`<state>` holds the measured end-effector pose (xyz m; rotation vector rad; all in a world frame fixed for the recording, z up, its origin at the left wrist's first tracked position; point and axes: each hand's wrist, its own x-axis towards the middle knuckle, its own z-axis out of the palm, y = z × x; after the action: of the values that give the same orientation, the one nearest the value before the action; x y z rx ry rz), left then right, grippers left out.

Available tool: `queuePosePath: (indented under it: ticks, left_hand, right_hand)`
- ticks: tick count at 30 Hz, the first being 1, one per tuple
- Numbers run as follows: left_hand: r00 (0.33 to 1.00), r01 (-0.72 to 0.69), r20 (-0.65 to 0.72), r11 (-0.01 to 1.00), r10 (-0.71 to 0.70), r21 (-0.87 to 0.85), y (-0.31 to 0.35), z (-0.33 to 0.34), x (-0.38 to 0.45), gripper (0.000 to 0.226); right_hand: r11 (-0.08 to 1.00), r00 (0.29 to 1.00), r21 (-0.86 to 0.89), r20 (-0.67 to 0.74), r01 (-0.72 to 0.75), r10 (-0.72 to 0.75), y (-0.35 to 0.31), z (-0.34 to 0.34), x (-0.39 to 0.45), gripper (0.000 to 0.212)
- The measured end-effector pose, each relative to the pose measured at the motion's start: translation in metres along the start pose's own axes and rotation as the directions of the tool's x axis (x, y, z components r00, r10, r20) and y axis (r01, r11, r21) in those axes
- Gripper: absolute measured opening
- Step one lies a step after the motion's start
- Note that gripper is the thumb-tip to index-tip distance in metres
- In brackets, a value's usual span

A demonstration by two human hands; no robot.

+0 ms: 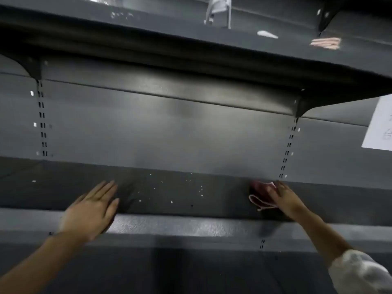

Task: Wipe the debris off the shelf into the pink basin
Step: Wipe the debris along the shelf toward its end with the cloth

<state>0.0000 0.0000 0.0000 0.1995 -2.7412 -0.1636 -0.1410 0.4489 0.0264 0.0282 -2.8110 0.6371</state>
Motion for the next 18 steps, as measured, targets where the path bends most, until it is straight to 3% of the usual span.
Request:
queuePosePath:
  ticks: [2,4,7,12,16,18]
  left_hand:
    - [0.994,-0.023,-0.108,0.998,0.016,-0.062,-0.004,0.007,0.002,0.058]
    - [0.971,-0.097,-0.220,0.995,0.090,-0.021,-0.006,0.014,0.002,0.066]
    - [0.958,-0.133,-0.259,0.991,0.126,-0.012,-0.011,0.024,0.006,0.085]
    - [0.960,-0.193,-0.232,0.971,0.156,-0.142,-0.018,0.031,0.012,0.085]
    - [0.934,-0.232,-0.310,0.961,0.178,-0.150,-0.014,0.028,0.012,0.084]
    - [0.917,-0.204,-0.365,0.976,0.162,-0.079,-0.007,0.027,0.010,0.083]
  right_hand:
    - [1.000,0.999,-0.012,0.037,0.028,-0.028,0.001,0.008,0.018,0.049]
    - [0.996,0.992,0.016,0.094,0.083,-0.084,0.000,0.017,0.030,0.050]
    - [0.975,0.966,-0.097,0.190,0.198,-0.177,0.005,0.028,0.047,0.055]
    - [0.971,0.978,-0.239,0.198,-0.011,0.060,0.024,0.027,0.076,0.059]
    - [0.966,0.979,-0.164,0.079,0.200,-0.189,-0.009,0.044,0.087,0.045]
    - [0.973,0.973,-0.134,0.159,0.187,-0.165,-0.040,0.055,0.080,0.040]
